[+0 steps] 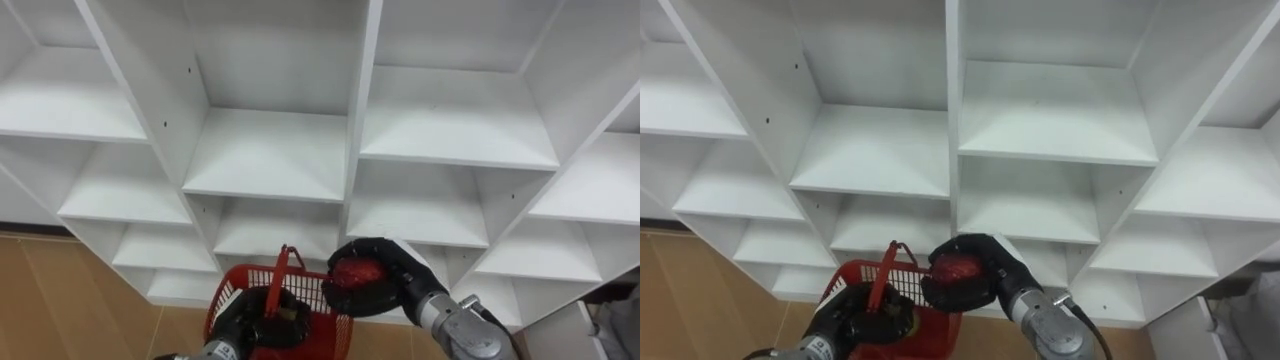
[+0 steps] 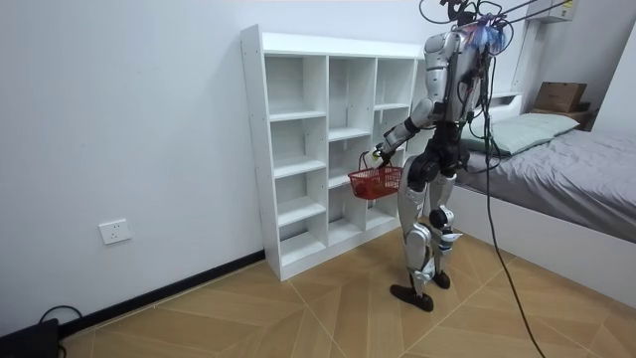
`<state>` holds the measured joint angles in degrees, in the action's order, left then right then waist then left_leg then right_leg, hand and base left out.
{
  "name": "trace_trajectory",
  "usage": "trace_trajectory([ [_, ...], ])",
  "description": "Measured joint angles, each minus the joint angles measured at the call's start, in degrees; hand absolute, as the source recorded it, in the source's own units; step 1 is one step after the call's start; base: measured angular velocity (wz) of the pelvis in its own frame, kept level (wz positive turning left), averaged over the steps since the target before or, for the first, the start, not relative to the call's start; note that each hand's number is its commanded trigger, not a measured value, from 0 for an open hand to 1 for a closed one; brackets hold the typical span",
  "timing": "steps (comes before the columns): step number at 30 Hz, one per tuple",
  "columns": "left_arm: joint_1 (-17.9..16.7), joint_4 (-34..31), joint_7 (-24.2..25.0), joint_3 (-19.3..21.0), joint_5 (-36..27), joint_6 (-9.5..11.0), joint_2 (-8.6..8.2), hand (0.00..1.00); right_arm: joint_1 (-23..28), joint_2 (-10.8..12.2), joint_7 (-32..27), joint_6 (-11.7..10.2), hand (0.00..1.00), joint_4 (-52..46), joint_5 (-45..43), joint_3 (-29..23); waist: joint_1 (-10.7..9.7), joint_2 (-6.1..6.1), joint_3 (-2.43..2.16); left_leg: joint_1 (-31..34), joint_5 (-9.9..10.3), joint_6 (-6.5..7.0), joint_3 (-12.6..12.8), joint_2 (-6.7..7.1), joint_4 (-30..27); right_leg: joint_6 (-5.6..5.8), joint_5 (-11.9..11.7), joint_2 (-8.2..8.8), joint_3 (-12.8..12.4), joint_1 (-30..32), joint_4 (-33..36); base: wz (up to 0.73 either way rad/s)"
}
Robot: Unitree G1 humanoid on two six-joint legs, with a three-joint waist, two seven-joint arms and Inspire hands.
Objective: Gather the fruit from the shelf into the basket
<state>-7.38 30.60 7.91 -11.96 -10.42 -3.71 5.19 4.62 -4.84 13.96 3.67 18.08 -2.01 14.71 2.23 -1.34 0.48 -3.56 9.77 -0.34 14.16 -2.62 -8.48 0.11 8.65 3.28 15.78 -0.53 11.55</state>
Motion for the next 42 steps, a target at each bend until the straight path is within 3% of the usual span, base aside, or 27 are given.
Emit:
trace_trajectory([
  [22,-0.1,0.0,0.0,-0.2,2.2,-0.1,-0.31,1.0,-0.1,0.0,0.0,0.1,1.0,0.6,2.3,1.9,1.6,-0.48,0.18,0.2,0.0,0.01,0.2,0.04,-0.2,0.01,0.0,0.05,-0.3,0.3,0.1,0.0],
  [29,0.0,0.0,0.0,-1.6,2.2,0.0,-0.75,1.0,-0.6,-0.1,1.4,0.1,1.0,2.1,2.9,4.0,2.8,-0.65,0.14,0.5,0.0,0.01,0.2,0.04,-0.2,0.01,0.0,0.0,-0.4,0.6,0.0,0.0],
  [42,0.0,0.0,0.0,-3.7,2.2,-0.1,-0.44,1.0,-1.3,0.0,2.5,0.2,1.0,2.3,3.0,5.5,2.9,-1.32,-0.03,1.1,0.0,0.01,0.2,0.04,-0.3,0.01,0.0,-0.03,-0.6,1.1,0.0,0.0],
])
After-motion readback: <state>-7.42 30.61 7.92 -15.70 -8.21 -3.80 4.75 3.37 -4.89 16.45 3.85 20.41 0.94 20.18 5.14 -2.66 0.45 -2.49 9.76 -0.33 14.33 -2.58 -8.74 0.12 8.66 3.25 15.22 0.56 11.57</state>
